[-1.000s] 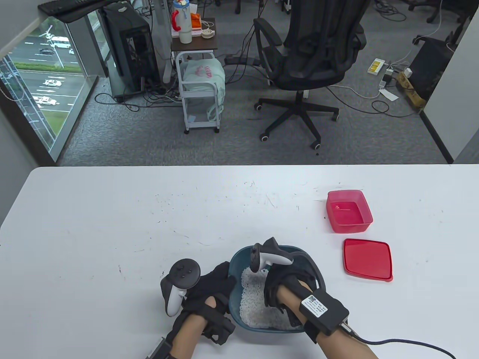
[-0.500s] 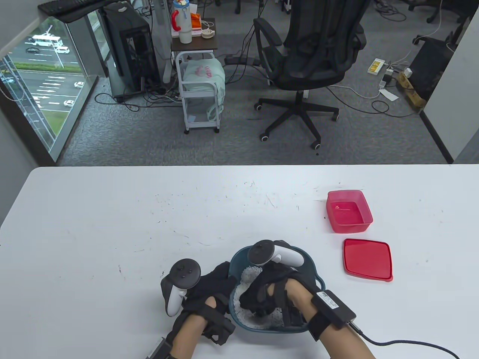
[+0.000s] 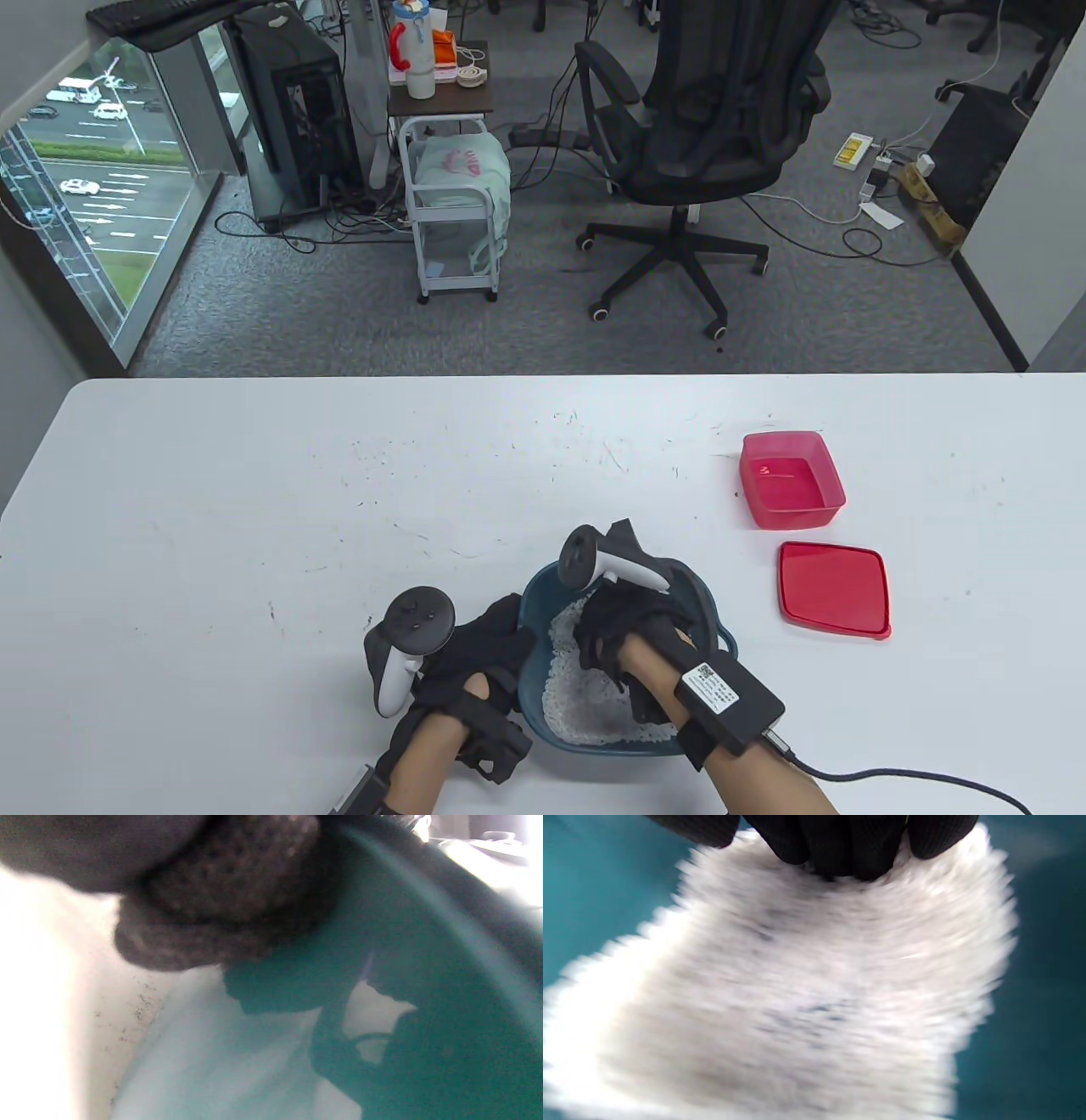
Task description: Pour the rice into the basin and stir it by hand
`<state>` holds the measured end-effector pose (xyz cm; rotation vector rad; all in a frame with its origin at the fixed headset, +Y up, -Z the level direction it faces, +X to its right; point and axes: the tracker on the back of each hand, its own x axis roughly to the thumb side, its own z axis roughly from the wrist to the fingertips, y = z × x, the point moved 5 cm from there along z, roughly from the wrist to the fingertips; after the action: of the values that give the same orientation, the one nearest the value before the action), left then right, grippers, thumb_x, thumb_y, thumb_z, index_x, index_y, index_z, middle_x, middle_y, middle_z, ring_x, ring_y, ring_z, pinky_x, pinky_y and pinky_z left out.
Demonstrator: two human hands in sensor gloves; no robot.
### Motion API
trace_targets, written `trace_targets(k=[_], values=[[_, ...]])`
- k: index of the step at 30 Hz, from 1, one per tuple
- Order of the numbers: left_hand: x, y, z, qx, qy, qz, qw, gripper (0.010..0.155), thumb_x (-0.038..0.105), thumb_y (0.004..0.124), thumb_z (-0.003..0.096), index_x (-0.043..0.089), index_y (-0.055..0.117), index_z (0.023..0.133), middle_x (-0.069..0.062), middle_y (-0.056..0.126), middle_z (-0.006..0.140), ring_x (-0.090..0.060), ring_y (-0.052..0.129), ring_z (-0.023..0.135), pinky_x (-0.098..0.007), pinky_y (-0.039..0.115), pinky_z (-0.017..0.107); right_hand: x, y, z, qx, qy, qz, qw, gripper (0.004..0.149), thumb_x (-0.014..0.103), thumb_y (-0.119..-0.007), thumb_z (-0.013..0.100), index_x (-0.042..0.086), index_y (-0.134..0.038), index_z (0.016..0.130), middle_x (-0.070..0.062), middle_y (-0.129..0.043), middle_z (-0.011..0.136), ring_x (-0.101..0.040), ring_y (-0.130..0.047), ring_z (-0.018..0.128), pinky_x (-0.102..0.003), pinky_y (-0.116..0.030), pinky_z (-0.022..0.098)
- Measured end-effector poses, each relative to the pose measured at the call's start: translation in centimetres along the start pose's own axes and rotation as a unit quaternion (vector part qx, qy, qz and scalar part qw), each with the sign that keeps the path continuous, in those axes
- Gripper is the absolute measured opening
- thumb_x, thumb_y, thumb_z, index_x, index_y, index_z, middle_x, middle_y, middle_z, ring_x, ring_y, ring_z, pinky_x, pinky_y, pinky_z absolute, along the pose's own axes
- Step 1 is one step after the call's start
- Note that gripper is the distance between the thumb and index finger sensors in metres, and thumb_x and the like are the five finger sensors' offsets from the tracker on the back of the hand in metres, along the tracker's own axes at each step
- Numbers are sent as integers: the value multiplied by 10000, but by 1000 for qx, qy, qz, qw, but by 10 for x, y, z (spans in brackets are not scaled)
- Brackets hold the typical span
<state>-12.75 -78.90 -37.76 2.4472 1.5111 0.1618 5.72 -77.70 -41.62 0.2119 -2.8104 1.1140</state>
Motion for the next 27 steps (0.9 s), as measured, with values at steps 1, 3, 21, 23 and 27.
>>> trace_targets(k=[1, 3, 21, 23, 27], values=[[0, 0, 0, 1, -1, -2, 1000, 635, 292, 826, 487, -8, 671, 1025, -310, 829, 915, -158, 1094, 77, -256, 973, -9, -2, -4, 0, 7, -16, -31, 999, 643, 388, -734, 388, -4, -732, 897, -290, -826, 858, -502, -855, 725, -632, -717, 486], [0, 0, 0, 3, -2, -1, 1000, 634, 293, 826, 486, -8, 673, 1022, -308, 832, 912, -155, 1094, 76, -253, 973, -10, -2, -9, -3, 11, -30, -64, 997, 644, 386, -742, 380, -36, -764, 866, -300, -891, 803, -505, -914, 657, -618, -763, 441], [0, 1, -1, 6, -8, -5, 1000, 636, 291, 826, 487, -12, 668, 1023, -312, 828, 912, -159, 1094, 75, -254, 974, -10, 45, -41, -21, 203, 292, 210, 911, 660, 384, -778, 344, -78, -824, 814, -315, -966, 744, -528, -975, 599, -630, -813, 387], [1, 1, -1, 4, -5, -2, 1000, 636, 292, 824, 486, -12, 667, 1023, -311, 826, 914, -160, 1093, 76, -253, 974, -9, 46, -36, -16, 199, 295, 227, 907, 667, 382, -766, 353, -63, -775, 850, -315, -905, 800, -526, -927, 654, -634, -781, 427], [0, 1, -1, 1, -4, -7, 1000, 633, 288, 825, 488, -10, 668, 1024, -315, 824, 916, -166, 1094, 79, -259, 974, -6, 40, -17, -6, 162, 292, 264, 905, 690, 379, -748, 369, -42, -660, 909, -299, -762, 905, -516, -788, 779, -651, -689, 508]])
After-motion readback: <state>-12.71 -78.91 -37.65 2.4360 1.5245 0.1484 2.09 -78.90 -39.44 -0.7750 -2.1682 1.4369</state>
